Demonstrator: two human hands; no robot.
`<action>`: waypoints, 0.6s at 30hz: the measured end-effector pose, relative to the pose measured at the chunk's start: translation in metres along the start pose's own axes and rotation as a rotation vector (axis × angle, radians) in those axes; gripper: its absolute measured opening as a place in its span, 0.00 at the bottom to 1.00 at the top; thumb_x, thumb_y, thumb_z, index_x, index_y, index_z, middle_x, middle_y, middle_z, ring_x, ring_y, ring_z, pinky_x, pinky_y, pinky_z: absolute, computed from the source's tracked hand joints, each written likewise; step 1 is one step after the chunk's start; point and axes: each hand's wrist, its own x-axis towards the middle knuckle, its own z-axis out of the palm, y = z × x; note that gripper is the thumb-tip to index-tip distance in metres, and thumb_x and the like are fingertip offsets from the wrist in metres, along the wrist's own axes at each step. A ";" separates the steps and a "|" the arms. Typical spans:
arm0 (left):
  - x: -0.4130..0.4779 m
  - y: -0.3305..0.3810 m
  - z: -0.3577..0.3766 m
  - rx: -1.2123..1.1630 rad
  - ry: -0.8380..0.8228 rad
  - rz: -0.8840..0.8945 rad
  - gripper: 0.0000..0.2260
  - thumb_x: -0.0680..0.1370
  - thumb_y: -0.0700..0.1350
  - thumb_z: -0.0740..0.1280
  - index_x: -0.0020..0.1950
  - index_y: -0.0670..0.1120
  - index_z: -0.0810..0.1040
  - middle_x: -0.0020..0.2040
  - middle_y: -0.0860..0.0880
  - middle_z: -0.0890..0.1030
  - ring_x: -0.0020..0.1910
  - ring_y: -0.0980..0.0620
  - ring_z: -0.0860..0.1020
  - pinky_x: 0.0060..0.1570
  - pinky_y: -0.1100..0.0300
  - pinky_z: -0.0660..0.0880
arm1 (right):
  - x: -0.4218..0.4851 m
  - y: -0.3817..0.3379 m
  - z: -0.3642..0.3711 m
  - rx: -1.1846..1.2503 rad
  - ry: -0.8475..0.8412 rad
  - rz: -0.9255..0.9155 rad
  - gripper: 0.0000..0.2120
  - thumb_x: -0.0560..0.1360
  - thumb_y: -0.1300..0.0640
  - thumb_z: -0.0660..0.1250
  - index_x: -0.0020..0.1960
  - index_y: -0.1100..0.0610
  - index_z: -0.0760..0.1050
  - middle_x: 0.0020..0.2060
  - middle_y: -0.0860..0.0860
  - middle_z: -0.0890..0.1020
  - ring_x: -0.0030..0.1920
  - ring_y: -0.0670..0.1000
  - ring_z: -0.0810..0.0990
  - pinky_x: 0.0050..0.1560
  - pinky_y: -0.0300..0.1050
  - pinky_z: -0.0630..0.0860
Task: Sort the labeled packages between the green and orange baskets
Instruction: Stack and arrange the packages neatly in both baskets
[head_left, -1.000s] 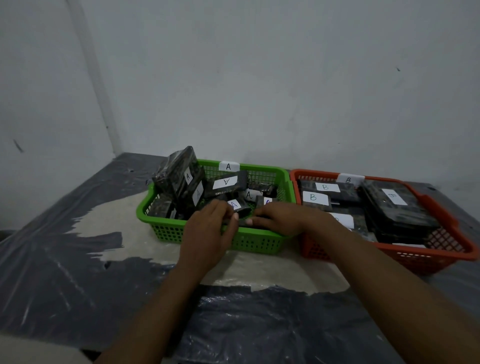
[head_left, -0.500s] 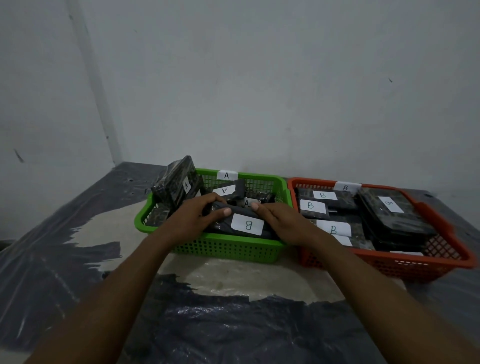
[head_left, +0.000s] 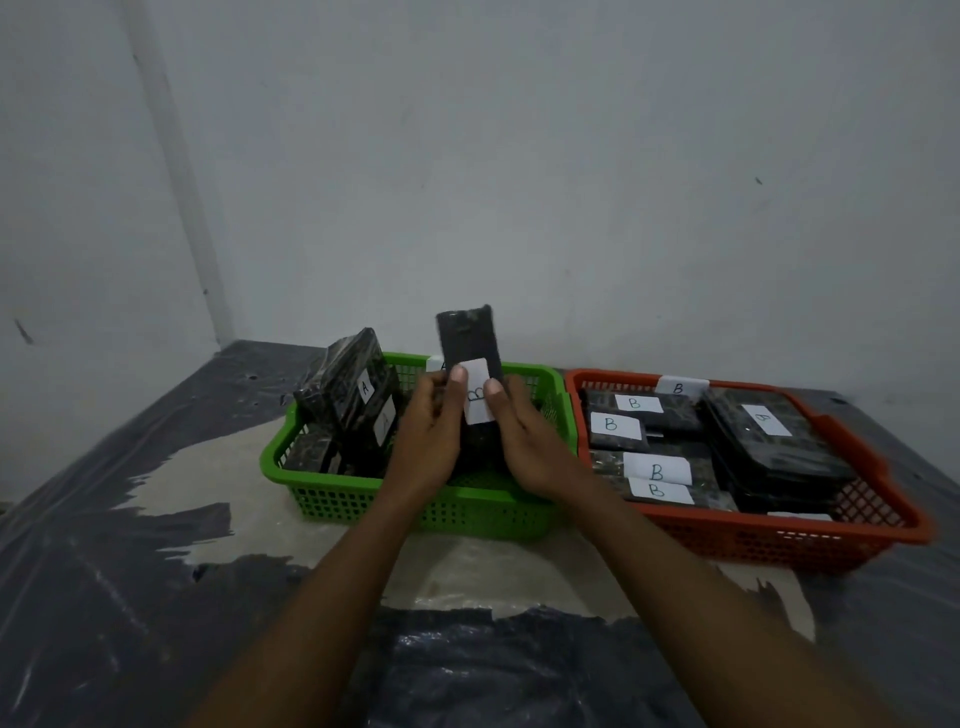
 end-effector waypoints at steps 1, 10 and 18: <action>-0.003 0.000 0.001 0.064 -0.016 0.058 0.16 0.80 0.63 0.58 0.56 0.54 0.74 0.45 0.61 0.83 0.44 0.64 0.81 0.39 0.71 0.76 | -0.001 0.001 0.003 0.031 0.002 0.041 0.24 0.84 0.39 0.48 0.74 0.50 0.63 0.63 0.38 0.73 0.58 0.35 0.75 0.47 0.20 0.70; -0.001 -0.001 -0.014 0.378 -0.009 0.305 0.14 0.85 0.50 0.57 0.66 0.48 0.76 0.53 0.54 0.82 0.49 0.59 0.81 0.46 0.62 0.77 | -0.001 0.006 0.004 0.178 0.076 0.051 0.12 0.84 0.49 0.59 0.67 0.48 0.70 0.55 0.40 0.80 0.48 0.31 0.80 0.42 0.23 0.72; -0.008 0.000 -0.022 0.623 -0.167 0.382 0.22 0.81 0.64 0.59 0.69 0.53 0.72 0.59 0.53 0.80 0.51 0.56 0.79 0.49 0.53 0.79 | -0.003 0.013 -0.007 0.317 0.494 -0.069 0.16 0.75 0.46 0.73 0.60 0.45 0.74 0.53 0.47 0.83 0.52 0.49 0.85 0.44 0.44 0.83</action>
